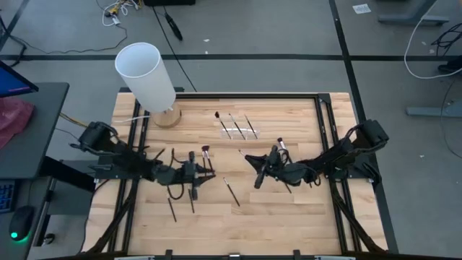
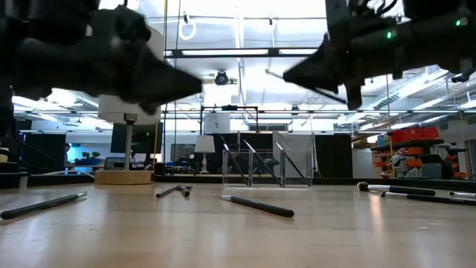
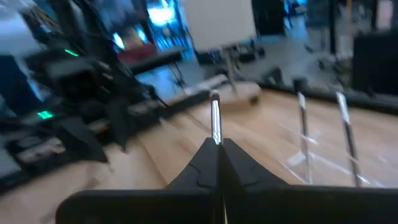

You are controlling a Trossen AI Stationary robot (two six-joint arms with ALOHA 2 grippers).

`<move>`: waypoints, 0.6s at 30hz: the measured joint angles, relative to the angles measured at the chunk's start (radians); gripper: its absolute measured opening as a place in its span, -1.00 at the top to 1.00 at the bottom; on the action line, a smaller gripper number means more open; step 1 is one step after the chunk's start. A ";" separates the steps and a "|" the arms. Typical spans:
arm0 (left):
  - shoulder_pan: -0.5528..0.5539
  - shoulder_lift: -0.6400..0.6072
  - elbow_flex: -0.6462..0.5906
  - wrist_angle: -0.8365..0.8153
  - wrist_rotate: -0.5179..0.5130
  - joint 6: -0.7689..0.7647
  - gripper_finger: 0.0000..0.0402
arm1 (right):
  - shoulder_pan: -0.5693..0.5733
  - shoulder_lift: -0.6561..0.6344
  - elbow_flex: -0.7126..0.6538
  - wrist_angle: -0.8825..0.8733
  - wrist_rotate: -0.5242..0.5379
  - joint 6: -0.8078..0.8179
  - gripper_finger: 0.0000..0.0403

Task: Put items in baskets/containers
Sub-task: Put the black eyeshadow brush into the transparent organizer

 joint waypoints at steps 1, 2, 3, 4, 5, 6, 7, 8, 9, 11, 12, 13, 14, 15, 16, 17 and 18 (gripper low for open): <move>0.020 0.019 0.017 0.030 0.023 0.010 0.44 | 0.004 0.007 0.000 0.040 -0.008 -0.024 1.00; 0.040 0.036 0.037 0.045 0.044 0.019 0.36 | 0.009 0.013 0.000 0.075 -0.026 -0.047 1.00; 0.060 0.052 0.058 0.055 0.062 0.019 0.28 | 0.011 0.021 0.002 0.106 -0.043 -0.061 1.00; 0.080 0.065 0.080 0.056 0.083 0.018 0.20 | 0.013 0.026 0.006 0.129 -0.059 -0.077 0.99; 0.102 0.076 0.101 0.054 0.105 0.007 0.12 | 0.015 0.032 0.012 0.144 -0.071 -0.088 0.99; 0.122 0.087 0.125 0.056 0.130 -0.002 0.05 | 0.016 0.037 0.022 0.146 -0.083 -0.097 0.99; 0.140 0.095 0.145 0.056 0.157 -0.016 -0.01 | 0.016 0.040 0.032 0.145 -0.096 -0.103 0.99; 0.158 0.102 0.164 0.056 0.166 -0.029 -0.08 | 0.016 0.042 0.041 0.143 -0.108 -0.109 0.99; 0.173 0.108 0.183 0.055 0.178 -0.035 -0.13 | 0.016 0.046 0.053 0.144 -0.121 -0.119 0.99; 0.202 0.113 0.213 0.058 0.205 -0.052 -0.20 | 0.016 0.052 0.070 0.141 -0.142 -0.143 0.99; 0.214 0.113 0.225 0.058 0.234 -0.052 -0.22 | 0.016 0.053 0.078 0.138 -0.152 -0.153 0.99; 0.225 0.113 0.235 0.060 0.272 -0.052 -0.23 | 0.016 0.053 0.085 0.137 -0.159 -0.159 0.99; 0.232 0.113 0.243 0.065 0.311 -0.054 -0.24 | 0.016 0.053 0.087 0.137 -0.160 -0.163 0.98; 0.238 0.113 0.250 0.074 0.345 -0.058 -0.23 | 0.016 0.053 0.088 0.134 -0.160 -0.166 0.98; 0.240 0.113 0.255 0.081 0.369 -0.066 -0.23 | 0.016 0.053 0.088 0.134 -0.160 -0.170 0.98; 0.241 0.113 0.261 0.087 0.385 -0.077 -0.21 | 0.016 0.053 0.088 0.134 -0.163 -0.172 0.98; 0.240 0.113 0.264 0.091 0.391 -0.078 -0.19 | 0.016 0.053 0.089 0.135 -0.166 -0.173 0.98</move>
